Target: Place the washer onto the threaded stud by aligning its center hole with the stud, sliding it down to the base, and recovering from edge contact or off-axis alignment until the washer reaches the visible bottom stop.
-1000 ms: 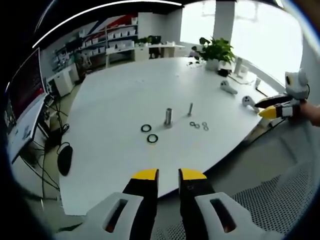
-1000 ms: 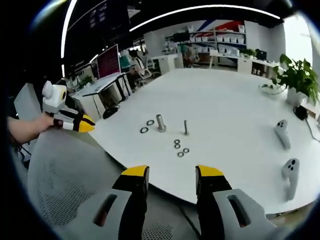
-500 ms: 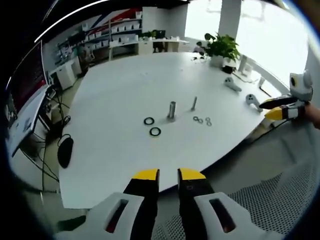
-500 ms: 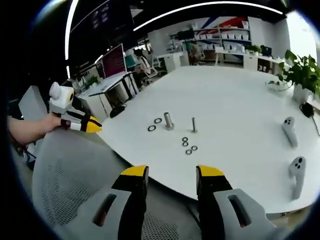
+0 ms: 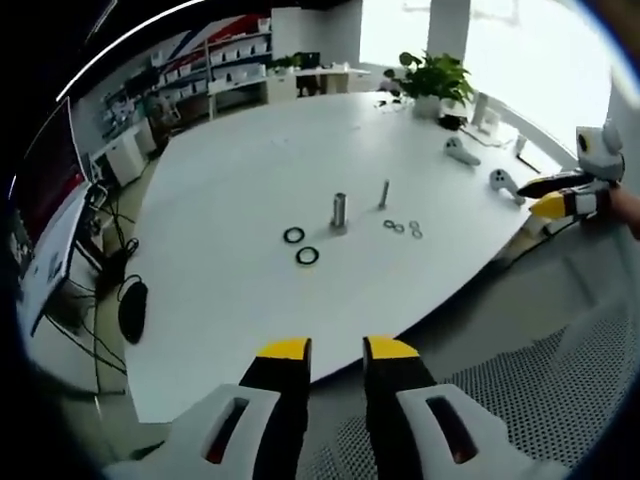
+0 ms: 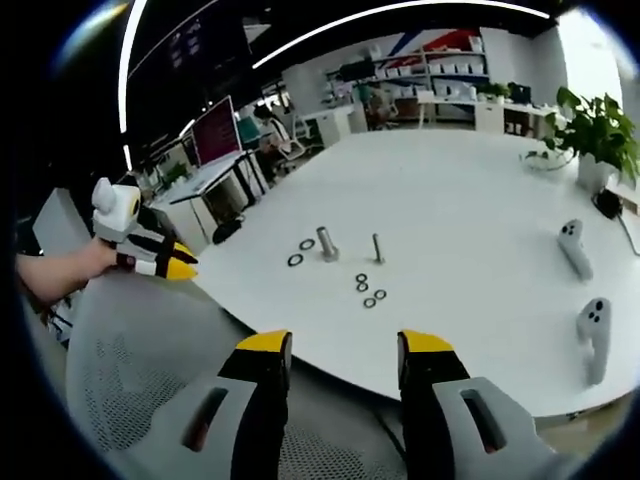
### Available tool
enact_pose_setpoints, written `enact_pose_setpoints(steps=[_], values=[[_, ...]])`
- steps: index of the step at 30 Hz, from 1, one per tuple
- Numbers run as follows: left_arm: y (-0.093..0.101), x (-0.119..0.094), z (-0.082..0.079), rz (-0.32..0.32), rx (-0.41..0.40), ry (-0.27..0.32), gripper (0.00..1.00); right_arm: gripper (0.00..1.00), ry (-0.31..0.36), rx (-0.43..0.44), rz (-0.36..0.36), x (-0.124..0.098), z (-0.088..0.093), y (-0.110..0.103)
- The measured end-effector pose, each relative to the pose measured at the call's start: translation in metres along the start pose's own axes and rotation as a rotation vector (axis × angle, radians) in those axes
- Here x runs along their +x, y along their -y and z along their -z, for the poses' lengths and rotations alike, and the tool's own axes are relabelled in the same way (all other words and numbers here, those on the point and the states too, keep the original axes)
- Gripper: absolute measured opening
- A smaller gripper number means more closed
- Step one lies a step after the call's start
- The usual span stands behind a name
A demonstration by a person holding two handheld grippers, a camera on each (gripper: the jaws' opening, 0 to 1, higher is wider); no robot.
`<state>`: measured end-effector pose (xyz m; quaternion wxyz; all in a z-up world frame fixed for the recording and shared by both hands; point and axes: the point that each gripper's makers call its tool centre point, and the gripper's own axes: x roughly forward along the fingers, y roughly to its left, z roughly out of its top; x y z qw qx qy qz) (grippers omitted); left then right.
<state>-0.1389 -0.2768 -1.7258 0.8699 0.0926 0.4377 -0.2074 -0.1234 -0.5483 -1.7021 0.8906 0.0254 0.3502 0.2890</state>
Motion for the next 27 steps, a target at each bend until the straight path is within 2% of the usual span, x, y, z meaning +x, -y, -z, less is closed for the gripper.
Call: enact_pose_setpoints(steps=[2,4,5,7,11,14,18,22,27], values=[[-0.003,0.005,0.0,0.003,0.023,-0.03,0.2,0.44,0.009,0.007,0.003,-0.001,-0.001,0.001],[0.0,0.011,0.005,0.056,0.005,-0.083,0.26,0.43,0.023,0.005,0.006,-0.002,-0.004,0.001],[0.002,0.016,0.009,0.093,-0.033,-0.137,0.25,0.43,0.025,0.005,0.005,-0.002,-0.004,0.001],[-0.006,0.024,-0.005,0.102,-0.015,-0.112,0.2,0.42,0.032,0.005,-0.003,-0.002,-0.006,0.0],[-0.016,0.043,-0.023,0.103,-0.002,-0.117,0.26,0.41,0.021,0.007,-0.011,-0.001,-0.004,-0.001],[-0.019,0.065,-0.035,0.111,0.008,-0.13,0.27,0.4,0.027,0.008,-0.011,-0.001,-0.005,-0.001],[-0.024,0.096,-0.043,0.117,-0.002,-0.153,0.32,0.4,0.037,0.014,-0.01,-0.001,-0.007,0.0],[-0.027,0.112,-0.049,0.107,0.017,-0.185,0.32,0.4,0.043,0.027,0.0,-0.001,-0.007,0.002],[-0.037,0.142,-0.058,0.104,0.048,-0.223,0.33,0.4,0.052,0.03,0.007,-0.002,-0.009,0.004]])
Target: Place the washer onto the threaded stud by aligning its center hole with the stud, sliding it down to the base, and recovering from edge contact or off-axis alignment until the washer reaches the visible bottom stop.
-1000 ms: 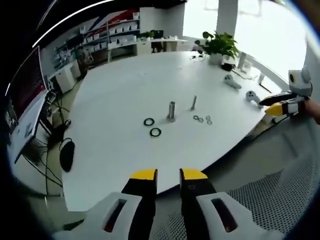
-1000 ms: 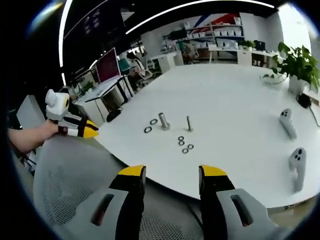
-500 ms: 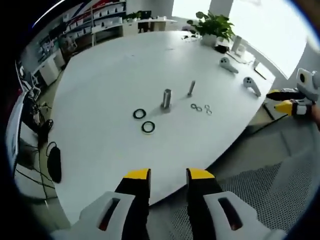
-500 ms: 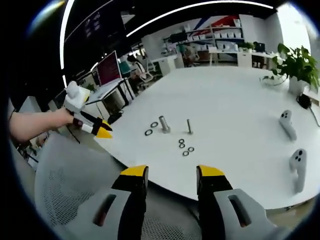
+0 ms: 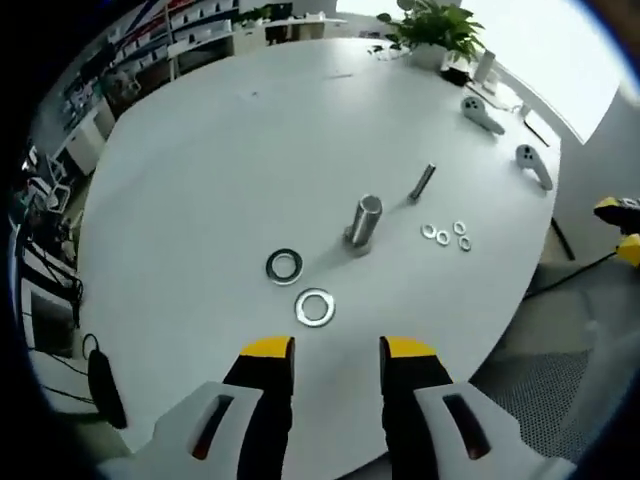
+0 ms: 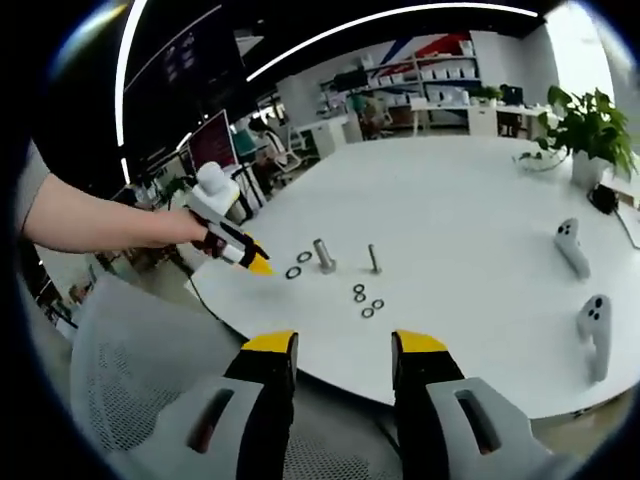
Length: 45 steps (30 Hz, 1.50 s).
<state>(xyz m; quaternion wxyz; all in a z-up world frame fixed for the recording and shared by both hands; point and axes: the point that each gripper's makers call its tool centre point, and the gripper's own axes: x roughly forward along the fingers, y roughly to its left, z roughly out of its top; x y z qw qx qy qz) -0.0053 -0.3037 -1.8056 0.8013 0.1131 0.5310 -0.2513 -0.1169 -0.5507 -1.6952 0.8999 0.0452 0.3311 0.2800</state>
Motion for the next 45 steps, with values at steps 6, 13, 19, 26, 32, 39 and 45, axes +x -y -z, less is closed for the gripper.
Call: enact_pose_setpoints(steps=[6,13,19,26,32,39,45], values=[[-0.009,0.025,0.009,0.011,-0.109,-0.076,0.35,0.39,0.005,0.004,0.012,-0.001,0.0,0.002],[-0.01,0.038,0.005,0.007,-0.077,-0.085,0.36,0.39,0.018,-0.002,0.019,-0.001,-0.003,0.003],[-0.006,0.045,0.001,-0.021,-0.022,-0.109,0.34,0.39,0.014,-0.006,0.016,-0.001,-0.003,0.003],[-0.014,0.048,0.001,-0.055,0.091,-0.179,0.27,0.38,0.019,-0.003,0.017,-0.001,-0.003,0.003],[-0.014,0.048,0.001,-0.048,0.108,-0.22,0.27,0.38,0.018,-0.009,0.014,-0.001,-0.003,0.002],[-0.012,0.05,-0.002,-0.031,0.189,-0.25,0.24,0.37,0.019,-0.008,0.014,-0.002,-0.003,0.002],[-0.015,0.051,-0.003,-0.023,0.171,-0.265,0.2,0.37,0.018,-0.008,0.015,-0.002,-0.003,0.002]])
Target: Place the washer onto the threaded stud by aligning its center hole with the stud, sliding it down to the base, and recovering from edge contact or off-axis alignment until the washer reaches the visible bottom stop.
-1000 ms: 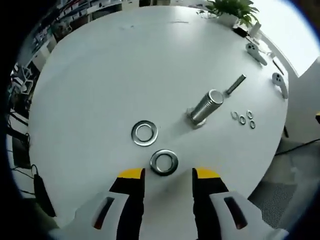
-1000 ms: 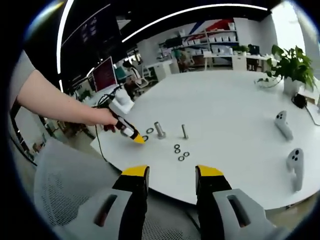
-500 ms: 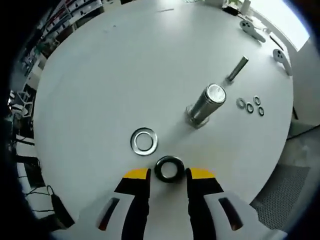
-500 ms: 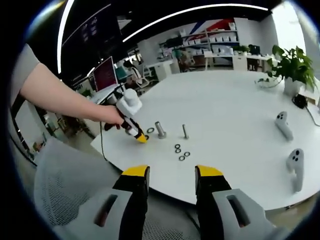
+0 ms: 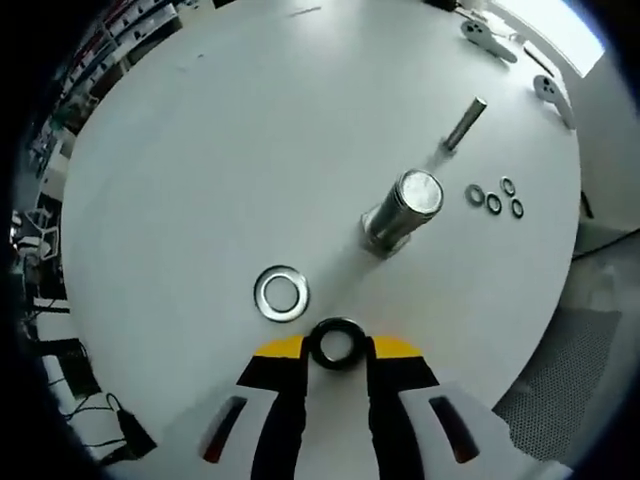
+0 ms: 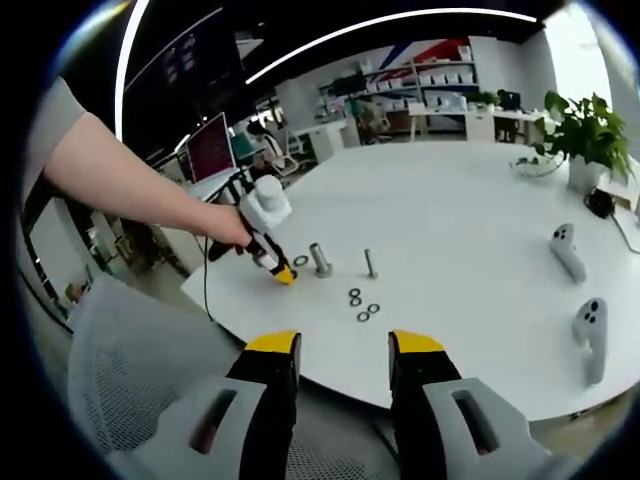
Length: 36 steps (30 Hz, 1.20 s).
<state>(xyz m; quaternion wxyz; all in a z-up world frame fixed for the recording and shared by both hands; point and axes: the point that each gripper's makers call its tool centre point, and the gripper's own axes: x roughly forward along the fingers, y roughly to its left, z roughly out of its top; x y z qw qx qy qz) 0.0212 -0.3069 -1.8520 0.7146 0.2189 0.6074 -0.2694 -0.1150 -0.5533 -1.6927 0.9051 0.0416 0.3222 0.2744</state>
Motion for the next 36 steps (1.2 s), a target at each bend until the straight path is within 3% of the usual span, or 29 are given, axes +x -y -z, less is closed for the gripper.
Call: enact_pose_setpoints(steps=[8,11,14,24,27,31,36], values=[[0.0016,0.001,-0.0003,-0.004,0.014,-0.095,0.2,0.37,-0.001,0.0,0.009,-0.0001,0.0004,0.0022],[0.0034,0.0013,0.0006,0.0,0.07,-0.145,0.21,0.36,-0.002,0.0,0.01,-0.0001,0.0005,0.0023],[0.0044,0.0012,0.0007,-0.001,0.099,-0.155,0.22,0.36,-0.001,0.001,0.013,-0.0001,0.0004,0.003],[0.0033,-0.0005,0.0018,-0.014,0.046,-0.107,0.2,0.36,0.003,-0.002,0.015,0.0,-0.0004,0.0035],[0.0024,-0.0009,0.0,-0.015,-0.059,-0.04,0.2,0.35,0.011,-0.006,0.016,-0.0002,-0.002,0.0037],[0.0009,-0.0009,0.002,-0.01,-0.037,-0.011,0.19,0.35,0.013,-0.005,0.014,-0.0002,-0.0022,0.0032],[0.0035,-0.0008,0.0003,-0.021,-0.016,-0.029,0.19,0.35,0.009,-0.005,0.018,-0.0005,-0.0013,0.0041]])
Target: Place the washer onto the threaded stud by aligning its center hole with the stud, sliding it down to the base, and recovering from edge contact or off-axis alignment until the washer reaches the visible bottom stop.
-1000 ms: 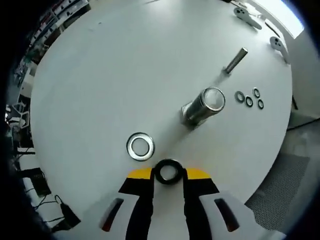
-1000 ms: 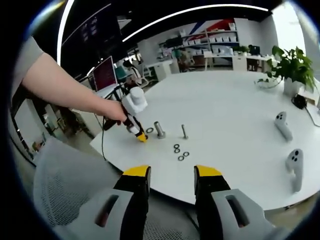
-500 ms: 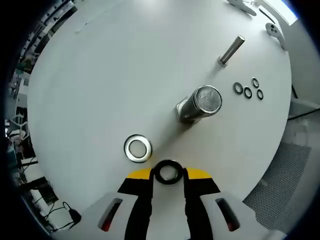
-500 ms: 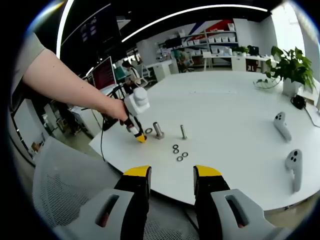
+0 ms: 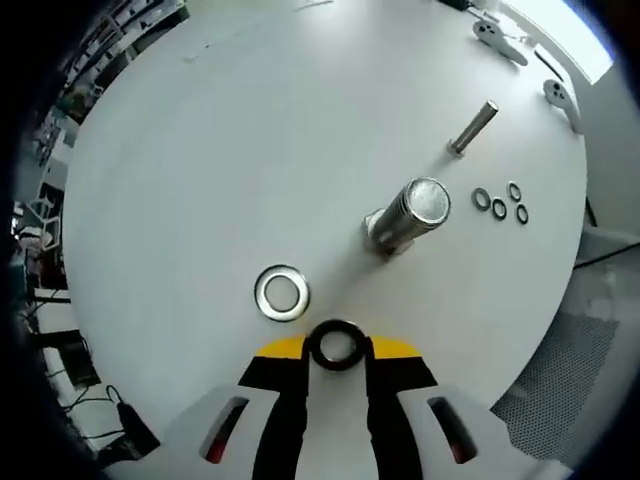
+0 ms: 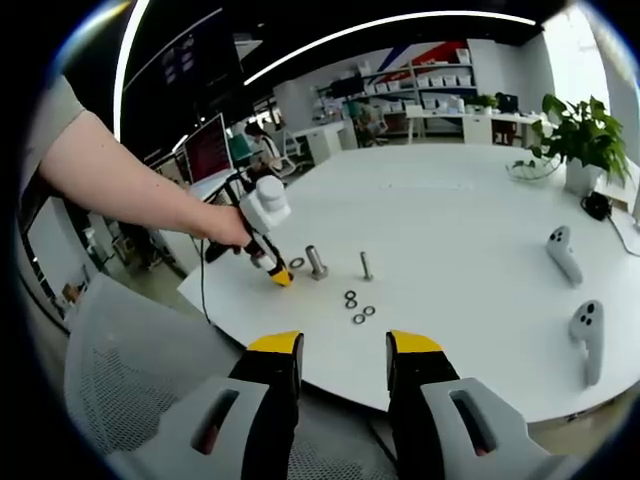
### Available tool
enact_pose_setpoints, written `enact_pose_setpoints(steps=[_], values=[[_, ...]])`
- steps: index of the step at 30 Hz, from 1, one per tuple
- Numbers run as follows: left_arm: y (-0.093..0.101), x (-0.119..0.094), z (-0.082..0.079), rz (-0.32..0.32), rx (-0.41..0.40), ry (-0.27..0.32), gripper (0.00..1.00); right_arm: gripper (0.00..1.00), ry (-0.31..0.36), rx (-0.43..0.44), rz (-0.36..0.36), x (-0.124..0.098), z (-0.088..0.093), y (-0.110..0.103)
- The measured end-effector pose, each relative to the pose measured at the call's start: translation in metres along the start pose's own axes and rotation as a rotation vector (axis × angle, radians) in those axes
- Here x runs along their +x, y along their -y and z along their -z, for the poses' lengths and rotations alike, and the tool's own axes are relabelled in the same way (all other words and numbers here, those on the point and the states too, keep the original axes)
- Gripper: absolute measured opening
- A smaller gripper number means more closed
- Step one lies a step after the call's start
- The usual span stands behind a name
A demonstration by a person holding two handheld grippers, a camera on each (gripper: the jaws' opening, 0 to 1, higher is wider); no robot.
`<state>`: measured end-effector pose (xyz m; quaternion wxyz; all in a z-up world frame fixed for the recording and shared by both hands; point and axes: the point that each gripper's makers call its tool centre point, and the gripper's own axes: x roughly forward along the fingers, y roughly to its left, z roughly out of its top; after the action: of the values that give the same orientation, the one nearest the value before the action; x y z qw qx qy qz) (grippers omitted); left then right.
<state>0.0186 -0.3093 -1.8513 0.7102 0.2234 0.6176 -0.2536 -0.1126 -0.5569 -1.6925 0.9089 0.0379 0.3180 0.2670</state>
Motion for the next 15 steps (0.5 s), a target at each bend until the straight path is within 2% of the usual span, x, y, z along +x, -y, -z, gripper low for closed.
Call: enact_pose_setpoints(steps=[3,7,11,12,13,14,15], values=[[0.003,-0.002,0.0,-0.002,0.039,0.009,0.19,0.35,-0.002,-0.001,0.001,0.0,0.0,0.0],[0.003,-0.006,0.004,-0.001,0.045,0.012,0.19,0.35,0.001,-0.001,0.002,0.0,0.0,0.0],[0.002,-0.016,-0.002,0.007,0.059,0.042,0.18,0.35,-0.002,-0.002,0.001,0.0,0.0,0.0],[0.002,-0.019,-0.004,0.003,0.074,0.049,0.07,0.35,-0.003,-0.002,0.0,0.0,0.0,0.0],[0.009,-0.023,-0.004,0.065,0.154,0.034,0.0,0.35,-0.004,-0.002,0.0,0.0,0.0,0.0],[0.004,-0.026,-0.004,0.014,0.101,0.034,0.0,0.35,-0.004,-0.004,-0.001,0.0,0.0,-0.001],[0.005,-0.027,-0.008,0.029,0.1,0.05,0.0,0.35,-0.004,-0.004,-0.001,0.0,0.0,-0.001]])
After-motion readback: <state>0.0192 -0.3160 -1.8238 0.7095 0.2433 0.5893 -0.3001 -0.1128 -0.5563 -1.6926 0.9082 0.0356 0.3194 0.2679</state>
